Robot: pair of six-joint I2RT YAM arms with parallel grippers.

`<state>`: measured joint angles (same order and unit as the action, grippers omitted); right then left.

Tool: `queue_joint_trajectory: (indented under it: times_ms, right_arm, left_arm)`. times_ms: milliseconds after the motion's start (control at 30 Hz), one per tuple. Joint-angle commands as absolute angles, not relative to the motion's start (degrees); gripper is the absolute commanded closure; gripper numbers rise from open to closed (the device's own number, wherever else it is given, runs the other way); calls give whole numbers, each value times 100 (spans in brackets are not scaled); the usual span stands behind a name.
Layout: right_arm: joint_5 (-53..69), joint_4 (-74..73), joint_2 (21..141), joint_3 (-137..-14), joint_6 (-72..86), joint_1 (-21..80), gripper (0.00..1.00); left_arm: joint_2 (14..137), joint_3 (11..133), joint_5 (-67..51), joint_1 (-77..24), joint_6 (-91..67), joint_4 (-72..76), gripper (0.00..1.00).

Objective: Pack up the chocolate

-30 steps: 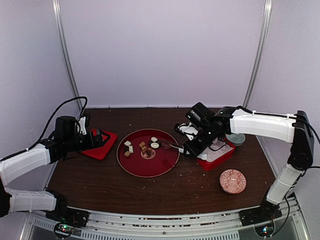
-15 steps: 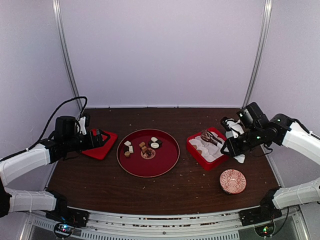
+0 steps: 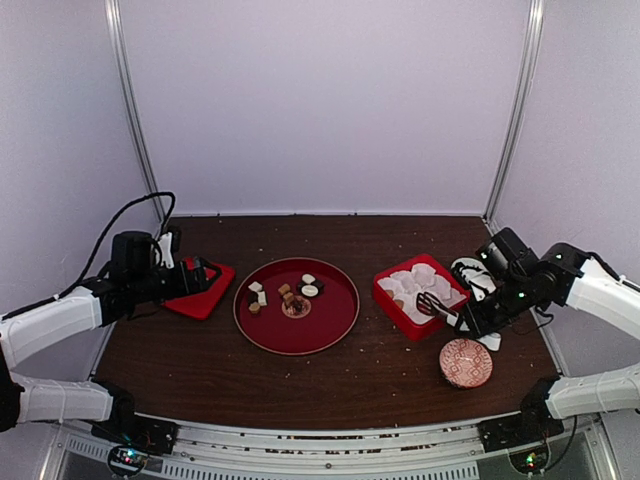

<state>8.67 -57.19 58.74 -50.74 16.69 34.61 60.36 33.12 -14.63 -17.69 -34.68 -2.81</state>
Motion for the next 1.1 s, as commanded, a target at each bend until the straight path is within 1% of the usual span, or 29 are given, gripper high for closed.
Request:
queue_joint_trajectory:
  times_ms: [0, 267, 367, 767, 933, 1067]
  right_arm:
    - [865, -5600, 5865, -4965, 1740, 3437, 81]
    - [955, -5595, 5880, -4943, 1740, 3438, 80]
    - [993, -5601, 5848, -4938, 1736, 3437, 76]
    - [1011, -5610, 5759, -4966, 1740, 3437, 69]
    - [995, -5616, 5718, -4972, 1749, 3438, 67]
    - [977, -5513, 5683, -5098, 1739, 3445, 69]
  left_arm:
    - [6122, 3349, -1573, -1793, -3528, 96, 3]
    - [6159, 3349, -1560, -1793, -3530, 114, 3]
    - [6218, 3365, -1587, -1793, -3538, 140, 3]
    - [6214, 3358, -1591, -1793, -3540, 139, 3]
    - [6191, 3351, -1591, -1793, -3540, 148, 3]
    - [6188, 3355, -1591, -1793, -3535, 139, 3]
